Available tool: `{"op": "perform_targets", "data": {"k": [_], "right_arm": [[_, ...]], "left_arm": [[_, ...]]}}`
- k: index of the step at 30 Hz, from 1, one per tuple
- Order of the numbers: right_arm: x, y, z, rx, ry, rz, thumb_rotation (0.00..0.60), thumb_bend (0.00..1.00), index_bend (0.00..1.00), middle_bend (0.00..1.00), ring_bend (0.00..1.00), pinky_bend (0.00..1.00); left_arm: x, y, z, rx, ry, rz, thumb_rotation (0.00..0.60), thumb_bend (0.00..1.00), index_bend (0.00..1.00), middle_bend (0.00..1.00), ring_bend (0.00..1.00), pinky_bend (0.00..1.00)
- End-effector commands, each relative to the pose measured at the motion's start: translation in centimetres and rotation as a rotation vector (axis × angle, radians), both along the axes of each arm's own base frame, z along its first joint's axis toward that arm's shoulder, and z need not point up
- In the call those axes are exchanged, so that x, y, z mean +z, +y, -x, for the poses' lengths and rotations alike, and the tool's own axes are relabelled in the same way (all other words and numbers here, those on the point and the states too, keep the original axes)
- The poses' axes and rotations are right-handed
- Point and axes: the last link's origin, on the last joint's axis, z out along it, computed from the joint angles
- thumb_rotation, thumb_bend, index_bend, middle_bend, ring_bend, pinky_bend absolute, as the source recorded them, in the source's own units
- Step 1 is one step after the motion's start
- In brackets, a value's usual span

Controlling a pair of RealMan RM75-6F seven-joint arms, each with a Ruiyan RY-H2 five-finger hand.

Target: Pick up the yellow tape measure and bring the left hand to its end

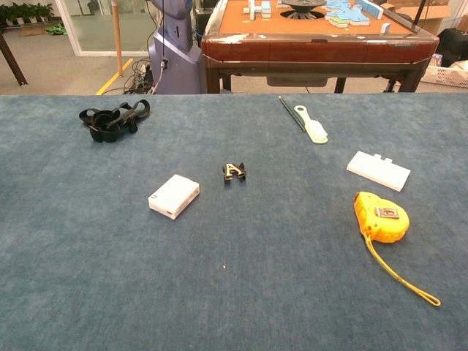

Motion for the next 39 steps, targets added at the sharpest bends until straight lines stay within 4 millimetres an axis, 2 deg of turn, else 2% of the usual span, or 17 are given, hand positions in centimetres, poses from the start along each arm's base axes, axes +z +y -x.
{"op": "perform_targets", "data": {"k": [1,8,14,17,22,24,29,33,39], "right_arm": [[0.0,0.0,0.0,0.004,-0.002,0.001,0.600,0.01,0.39,0.35,0.34,0.37],[-0.4,-0.1,-0.4,0.010,0.005,-0.008,0.600,0.01,0.39,0.35,0.34,0.37],[-1.7,-1.0,-1.0,0.014,0.046,-0.067,0.600,0.01,0.39,0.35,0.34,0.37],[-2.6,-1.8,-1.3,0.007,0.093,-0.113,0.600,0.01,0.33,0.33,0.34,0.37],[-4.5,-3.0,-1.9,0.014,0.147,-0.200,0.600,0.01,0.18,0.32,0.32,0.37],[-5.2,-3.4,-2.0,0.018,0.165,-0.224,0.600,0.00,0.16,0.32,0.31,0.36],[-6.5,-4.3,-1.9,-0.014,0.183,-0.273,0.600,0.00,0.16,0.31,0.27,0.34],[-7.7,-5.2,-1.9,-0.032,0.215,-0.324,0.600,0.00,0.23,0.29,0.25,0.33],[-9.6,-6.6,-1.8,-0.038,0.243,-0.385,0.600,0.00,0.23,0.29,0.25,0.32]], "left_arm": [[0.0,0.0,0.1,0.000,-0.001,-0.004,0.600,0.22,0.15,0.11,0.10,0.06],[-0.1,-0.1,0.2,-0.010,-0.001,-0.015,0.600,0.22,0.15,0.11,0.10,0.06],[0.2,-0.3,0.2,-0.007,-0.007,-0.024,0.600,0.22,0.15,0.11,0.10,0.06],[0.4,-0.6,0.3,-0.003,-0.005,-0.027,0.600,0.22,0.15,0.11,0.10,0.06],[0.6,-0.9,0.5,0.008,-0.008,-0.033,0.600,0.22,0.15,0.11,0.10,0.06],[0.6,-1.0,0.5,0.013,-0.009,-0.036,0.600,0.22,0.15,0.11,0.10,0.06],[0.7,-1.2,0.6,0.019,-0.012,-0.036,0.600,0.22,0.15,0.11,0.10,0.06],[0.5,-1.2,0.6,0.020,-0.012,-0.031,0.600,0.22,0.15,0.11,0.10,0.06],[0.5,-1.2,0.6,0.019,-0.013,-0.030,0.600,0.22,0.15,0.11,0.10,0.06]]}}
